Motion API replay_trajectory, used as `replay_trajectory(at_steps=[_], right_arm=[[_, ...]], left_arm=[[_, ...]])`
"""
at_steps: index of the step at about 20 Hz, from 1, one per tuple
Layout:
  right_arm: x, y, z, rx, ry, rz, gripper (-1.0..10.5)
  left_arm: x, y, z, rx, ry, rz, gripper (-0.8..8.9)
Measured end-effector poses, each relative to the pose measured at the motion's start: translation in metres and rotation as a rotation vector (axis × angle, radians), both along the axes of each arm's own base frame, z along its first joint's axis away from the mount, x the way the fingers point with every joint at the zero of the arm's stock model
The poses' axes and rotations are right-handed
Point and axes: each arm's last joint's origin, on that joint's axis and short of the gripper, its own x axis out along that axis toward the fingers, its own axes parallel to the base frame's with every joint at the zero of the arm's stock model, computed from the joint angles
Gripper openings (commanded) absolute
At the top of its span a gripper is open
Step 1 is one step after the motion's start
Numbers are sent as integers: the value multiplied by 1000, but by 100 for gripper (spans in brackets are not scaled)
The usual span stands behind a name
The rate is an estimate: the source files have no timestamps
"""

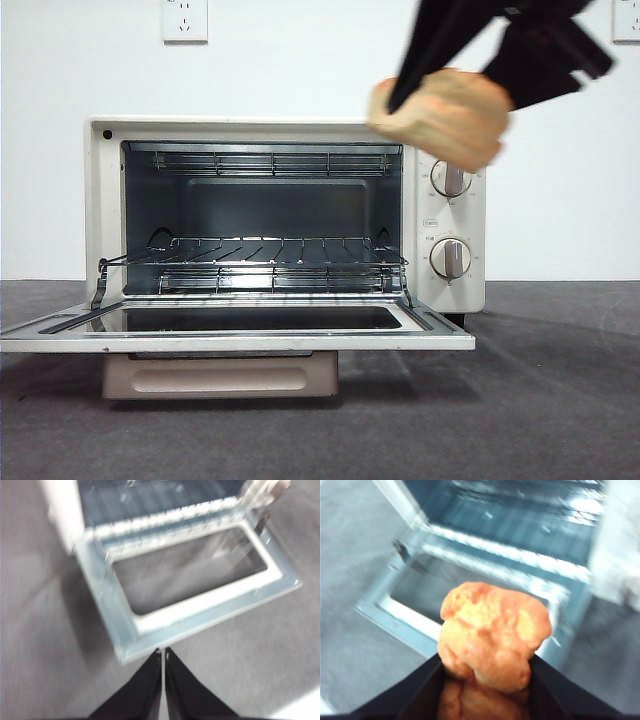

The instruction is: The left arm flap open the oven, the right arm pick bread and place it into oven, the left arm flap close the oven

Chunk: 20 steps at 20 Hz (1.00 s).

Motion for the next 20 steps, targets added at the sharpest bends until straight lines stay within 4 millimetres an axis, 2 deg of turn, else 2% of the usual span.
replay_trajectory(at_steps=[2,5,9,12,16,20], right_arm=[[11,15,-5,-29,31,13,204],[29,37,-15,-55,58,25,204],[58,66,-13,-53,53,13,204],[80,86,-20,-59,54,-26,204],[99,103,-34,-31,43,-103,204],[108,109,-43,-9,7,-197,205]], left_arm=[[-13,6,-6,-7,14,10,15],[-25,13,-5,-22,-3,16,15],[-30,15,-4,-30,-17,16,15],[-30,15,-4,-30,-18,16,15],[-30,15,-4,-30,-17,15,15],[-30,15,-4,-28,-19,13,15]])
